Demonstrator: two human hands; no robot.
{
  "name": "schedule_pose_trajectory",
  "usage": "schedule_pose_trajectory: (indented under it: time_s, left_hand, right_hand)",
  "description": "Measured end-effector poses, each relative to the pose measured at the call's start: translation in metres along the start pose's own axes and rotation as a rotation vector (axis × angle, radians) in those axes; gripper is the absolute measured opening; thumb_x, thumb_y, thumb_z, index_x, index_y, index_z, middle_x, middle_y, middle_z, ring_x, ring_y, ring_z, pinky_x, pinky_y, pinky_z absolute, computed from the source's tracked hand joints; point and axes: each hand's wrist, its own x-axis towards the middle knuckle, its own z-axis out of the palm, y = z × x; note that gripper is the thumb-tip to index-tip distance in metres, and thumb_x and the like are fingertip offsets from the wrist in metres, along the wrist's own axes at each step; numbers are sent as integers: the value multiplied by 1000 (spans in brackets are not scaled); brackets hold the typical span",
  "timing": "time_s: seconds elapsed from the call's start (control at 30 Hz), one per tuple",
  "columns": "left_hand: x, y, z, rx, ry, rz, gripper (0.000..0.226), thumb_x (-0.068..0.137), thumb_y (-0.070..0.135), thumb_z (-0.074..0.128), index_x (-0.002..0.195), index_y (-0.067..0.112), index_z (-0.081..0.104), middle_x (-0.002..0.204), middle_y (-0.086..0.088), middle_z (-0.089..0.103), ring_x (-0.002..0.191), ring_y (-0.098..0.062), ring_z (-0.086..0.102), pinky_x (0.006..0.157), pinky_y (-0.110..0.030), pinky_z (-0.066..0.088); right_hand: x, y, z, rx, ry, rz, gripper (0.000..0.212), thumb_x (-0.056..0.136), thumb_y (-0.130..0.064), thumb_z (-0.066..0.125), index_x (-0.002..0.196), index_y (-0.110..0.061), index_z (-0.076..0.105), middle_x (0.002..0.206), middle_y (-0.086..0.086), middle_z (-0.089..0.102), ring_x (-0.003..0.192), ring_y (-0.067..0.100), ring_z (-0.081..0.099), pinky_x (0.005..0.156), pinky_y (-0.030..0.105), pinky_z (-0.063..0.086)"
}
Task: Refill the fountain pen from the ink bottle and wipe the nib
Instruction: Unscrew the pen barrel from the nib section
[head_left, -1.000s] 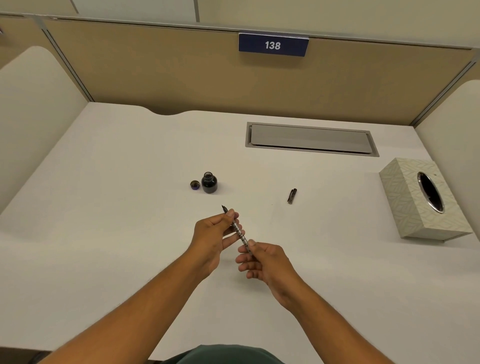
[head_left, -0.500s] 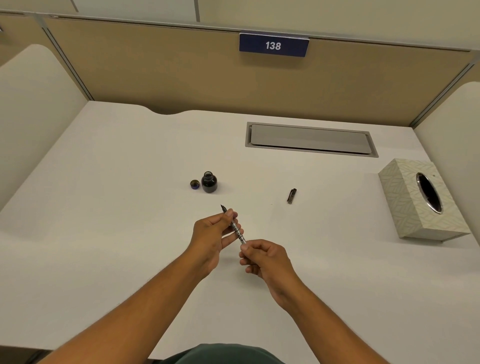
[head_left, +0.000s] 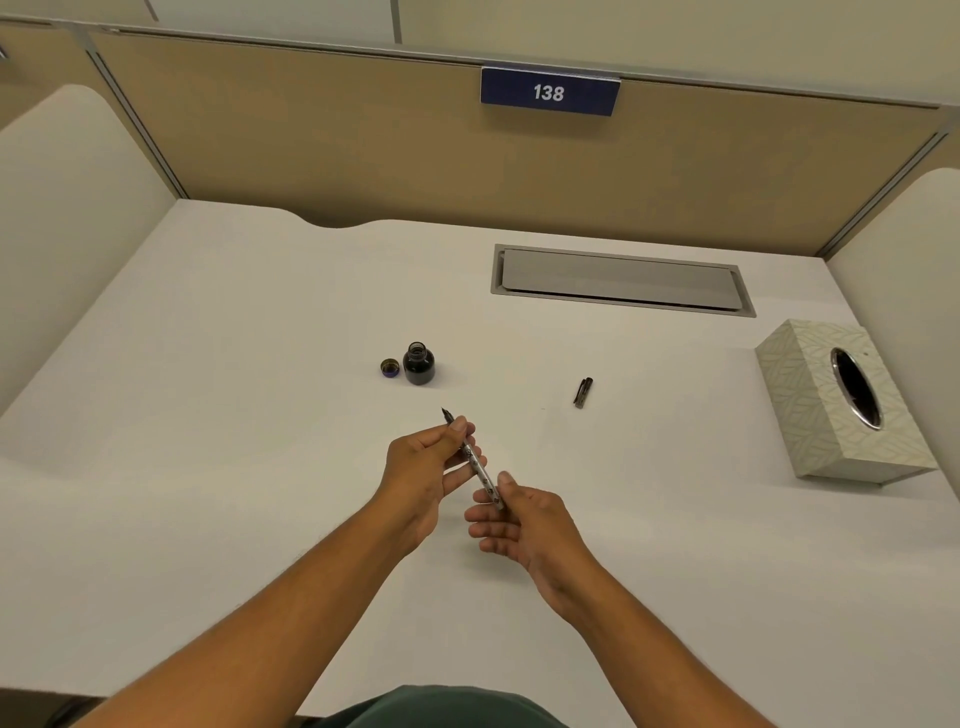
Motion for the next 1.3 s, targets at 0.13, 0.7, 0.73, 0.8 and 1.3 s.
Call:
schedule_pose_trajectory:
  time_s: [0.13,0.7,0.73,0.8,1.3]
  left_hand:
    - [0,-1,0,-22,8,-5,23,99,19,70,102,-2,78,86,-7,77,84,-23,76,88,-40,65]
    - [-1,2,-1,-10,-4,11,23,100,20,69,100,-2,78,80,-4,76,78,-19,77,85,-37,66]
    - [-1,2,-1,-10,-4,11,24,100,20,69,100,-2,78,80,-4,76,78,-19,77,84,-36,66]
    - [-1,2,-1,-16,1,8,24,100,20,69,101,-2,78,81,-4,76,80,-20,76,85,-37,66]
    - [-3,6,1,-20,4,6,22,100,19,69,101,-1,78,87,-7,76,81,-22,77,83,-35,66]
  right_hand:
    - [-2,2,-2,-77,7,-75,21,101,-23,68,102,-5,79,97,17,81,81,21,74,76,32,62]
    - [-3,1,2,-15,-24,-9,35,105,-35,61,109,-3,76,100,17,81,85,25,75,83,37,62]
    - [-2,0,3,-13,-29,19,40,107,-37,56,110,-2,76,100,17,81,85,25,76,84,38,62]
    - [-2,0,3,-45,-30,12,39,108,-34,54,108,-1,76,100,16,82,84,23,75,82,37,62]
    - [-4,0,5,-111,15,-50,22,100,-31,69,104,-12,80,102,7,82,86,19,73,79,32,60]
